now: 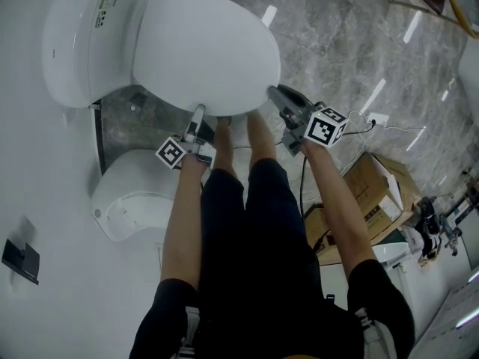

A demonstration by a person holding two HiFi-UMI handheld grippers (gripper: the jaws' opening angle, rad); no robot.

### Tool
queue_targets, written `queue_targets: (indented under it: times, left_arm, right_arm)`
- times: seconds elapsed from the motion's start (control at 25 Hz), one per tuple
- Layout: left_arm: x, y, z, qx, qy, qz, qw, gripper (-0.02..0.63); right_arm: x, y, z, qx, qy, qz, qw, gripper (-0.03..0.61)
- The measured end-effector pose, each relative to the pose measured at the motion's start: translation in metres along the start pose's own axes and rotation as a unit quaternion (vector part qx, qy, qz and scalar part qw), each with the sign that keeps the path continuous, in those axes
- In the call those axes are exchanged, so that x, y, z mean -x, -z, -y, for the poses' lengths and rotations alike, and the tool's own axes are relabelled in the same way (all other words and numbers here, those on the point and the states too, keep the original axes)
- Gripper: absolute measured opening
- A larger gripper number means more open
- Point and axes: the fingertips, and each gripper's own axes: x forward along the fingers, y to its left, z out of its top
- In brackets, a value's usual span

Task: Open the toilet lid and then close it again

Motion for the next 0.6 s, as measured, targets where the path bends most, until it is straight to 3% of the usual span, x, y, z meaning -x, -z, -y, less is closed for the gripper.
queue_targets:
  times: [0.16,0.44,0.6]
  left_arm:
    - [0.003,-0.003,0.011,0.027,-0.001,0.026,0.9993,0.227]
    - [0.019,-0.017,0.033,0.078,0.035,0.068,0.994,0.176]
    - [0.025,-0.023,0.043,0.077,0.047,0.073,0.9932,0.172]
  right_arm:
    - [-0.001,-0.004,-0.021,0.01,-0.009,-0.003,1.0,0.064]
    - [-0.008,-0.016,-0.07,0.035,-0.058,-0.023,0.997,0.064]
    - [-0.011,-0.02,-0.09,0.067,-0.081,-0.03,0.994,0.078]
